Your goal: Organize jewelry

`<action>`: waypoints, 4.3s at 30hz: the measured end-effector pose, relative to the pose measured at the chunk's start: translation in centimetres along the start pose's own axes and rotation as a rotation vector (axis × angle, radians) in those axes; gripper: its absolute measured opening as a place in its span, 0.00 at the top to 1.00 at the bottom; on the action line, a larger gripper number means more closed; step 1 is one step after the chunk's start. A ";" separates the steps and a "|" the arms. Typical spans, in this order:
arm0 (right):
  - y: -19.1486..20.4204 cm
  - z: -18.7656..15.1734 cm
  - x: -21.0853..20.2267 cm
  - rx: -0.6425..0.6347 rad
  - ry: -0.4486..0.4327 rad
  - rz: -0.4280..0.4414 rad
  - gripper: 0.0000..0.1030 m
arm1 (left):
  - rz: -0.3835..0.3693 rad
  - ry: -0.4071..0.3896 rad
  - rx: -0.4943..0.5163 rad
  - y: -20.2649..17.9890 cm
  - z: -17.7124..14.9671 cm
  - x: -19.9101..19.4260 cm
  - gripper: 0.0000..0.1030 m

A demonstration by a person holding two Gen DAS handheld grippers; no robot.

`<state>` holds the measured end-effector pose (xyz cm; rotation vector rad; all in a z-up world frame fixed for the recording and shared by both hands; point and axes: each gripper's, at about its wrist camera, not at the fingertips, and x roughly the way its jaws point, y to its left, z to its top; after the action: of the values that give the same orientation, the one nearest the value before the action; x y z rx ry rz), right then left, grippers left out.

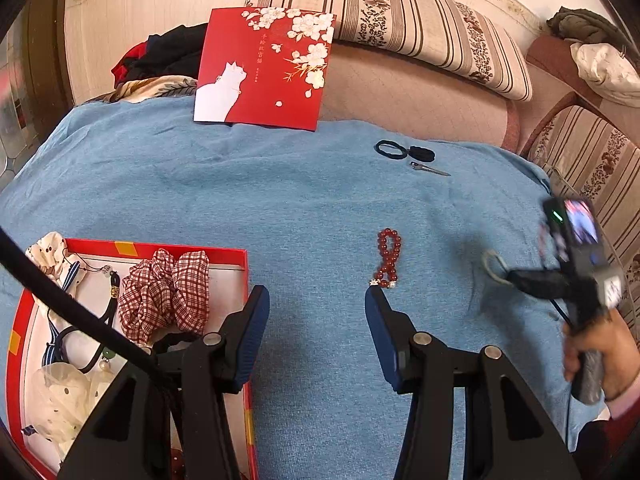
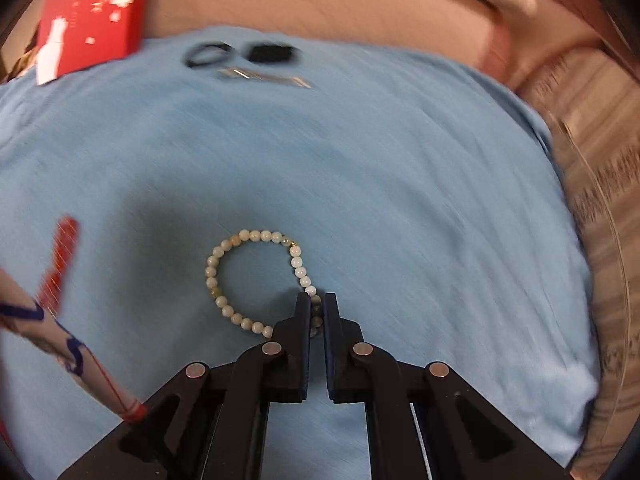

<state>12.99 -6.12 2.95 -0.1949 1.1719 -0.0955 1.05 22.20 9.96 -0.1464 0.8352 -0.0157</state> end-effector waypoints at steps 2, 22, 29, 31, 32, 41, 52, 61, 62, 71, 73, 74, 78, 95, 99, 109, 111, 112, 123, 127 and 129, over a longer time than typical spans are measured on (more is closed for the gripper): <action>-1.9 -1.8 -0.4 0.017 0.004 0.008 0.97 | -0.001 0.002 -0.001 -0.1 0.0 0.0 0.53; -6.8 -10.5 -4.6 0.187 -0.259 0.387 0.66 | -0.025 0.094 -0.024 -1.9 0.0 4.0 0.53; -8.0 -10.0 -4.7 0.181 -0.278 0.403 0.65 | -0.030 0.173 0.031 -5.0 1.3 9.0 0.53; -8.1 -9.9 -5.0 0.183 -0.284 0.416 0.65 | -0.026 0.206 0.049 -6.0 1.7 11.1 0.53; -8.1 -9.9 -5.1 0.183 -0.287 0.414 0.65 | -0.022 0.222 0.052 -6.4 1.9 12.0 0.53; -9.9 -9.8 -5.7 0.217 -0.315 0.411 0.63 | -0.066 0.258 0.030 -7.5 1.4 10.4 0.93; -10.1 -11.1 -4.7 0.251 -0.242 0.406 0.61 | -0.153 0.178 -0.043 -5.7 -3.8 3.4 0.92; -8.5 -11.3 -3.7 0.217 -0.218 0.335 0.56 | -0.207 0.205 -0.156 -2.7 -4.5 4.1 0.83; -8.4 -11.3 -3.7 0.217 -0.217 0.333 0.56 | -0.216 0.210 -0.145 -2.9 -4.6 4.1 0.81; -7.3 -11.9 -3.8 0.205 -0.213 0.304 0.55 | -0.191 0.242 0.044 -7.2 -5.9 5.0 0.67; -6.9 -12.1 -3.8 0.210 -0.210 0.316 0.55 | -0.172 0.243 0.062 -7.6 -6.3 5.4 0.67; -6.7 -12.2 -3.9 0.208 -0.214 0.313 0.55 | -0.168 0.239 0.065 -7.7 -6.3 5.4 0.66; -6.2 -12.1 -3.6 0.203 -0.237 0.294 0.55 | -0.178 0.234 0.058 -7.8 -6.3 5.5 0.56; -7.5 -11.6 -5.4 0.259 -0.318 0.368 0.94 | -0.167 0.133 0.068 -8.2 -5.5 1.3 0.93; -8.5 -12.2 -6.9 0.305 -0.351 0.422 0.94 | -0.202 0.103 0.050 -8.0 -5.2 -0.5 0.93; -9.0 -14.3 -10.2 0.363 -0.369 0.550 0.93 | -0.223 0.049 0.052 -8.8 -6.7 -4.9 0.93; -8.8 -14.9 -10.8 0.352 -0.373 0.553 0.94 | -0.232 0.048 0.041 -8.7 -7.2 -5.8 0.93; -8.7 -15.3 -11.2 0.345 -0.376 0.553 0.93 | -0.234 0.048 0.035 -8.6 -7.5 -6.2 0.93; -7.5 -17.9 -14.6 0.296 -0.402 0.553 0.93 | -0.202 0.016 -0.019 -7.1 -9.9 -10.8 0.93; -6.8 -18.6 -15.6 0.270 -0.411 0.554 0.93 | -0.164 0.002 -0.016 -6.9 -10.4 -11.9 0.93; -6.4 -18.8 -16.1 0.259 -0.415 0.550 0.93 | -0.145 -0.006 -0.010 -7.0 -10.5 -12.4 0.93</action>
<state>-10.42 -11.48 11.72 0.3274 0.7555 0.2671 -14.76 14.85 13.07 -0.2156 0.8174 -0.1470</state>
